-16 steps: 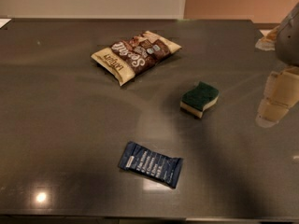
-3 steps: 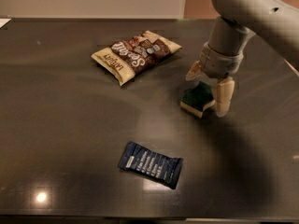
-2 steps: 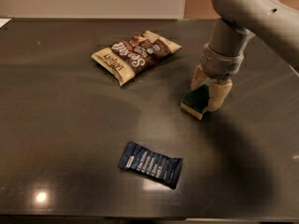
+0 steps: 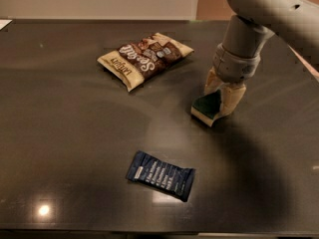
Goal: Move sponge near rxbar blueberry
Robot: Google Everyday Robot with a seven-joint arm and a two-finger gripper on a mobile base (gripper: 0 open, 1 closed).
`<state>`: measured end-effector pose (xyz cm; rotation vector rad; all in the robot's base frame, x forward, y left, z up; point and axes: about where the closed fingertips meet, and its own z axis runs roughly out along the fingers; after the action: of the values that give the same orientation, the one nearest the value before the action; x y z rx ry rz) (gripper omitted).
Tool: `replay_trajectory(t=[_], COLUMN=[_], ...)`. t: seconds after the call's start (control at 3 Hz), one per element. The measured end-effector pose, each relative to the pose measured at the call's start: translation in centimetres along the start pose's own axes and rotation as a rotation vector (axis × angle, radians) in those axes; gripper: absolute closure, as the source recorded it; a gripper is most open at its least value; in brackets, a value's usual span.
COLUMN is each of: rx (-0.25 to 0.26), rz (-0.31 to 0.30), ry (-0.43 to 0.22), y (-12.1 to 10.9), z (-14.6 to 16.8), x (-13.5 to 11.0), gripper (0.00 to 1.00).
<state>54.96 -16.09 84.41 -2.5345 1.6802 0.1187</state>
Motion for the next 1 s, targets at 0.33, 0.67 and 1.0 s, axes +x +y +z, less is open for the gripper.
replay_trajectory(t=[0.33, 0.67, 1.0], rx=[0.01, 0.013, 0.002], rz=[0.002, -0.029, -0.088], ry=[-0.027, -0.055, -0.053], y=[1.1, 2.7, 4.1], z=[-1.3, -2.1, -2.0], x=[-1.8, -4.5, -7.6], gripper=[1.0, 1.0, 1.0])
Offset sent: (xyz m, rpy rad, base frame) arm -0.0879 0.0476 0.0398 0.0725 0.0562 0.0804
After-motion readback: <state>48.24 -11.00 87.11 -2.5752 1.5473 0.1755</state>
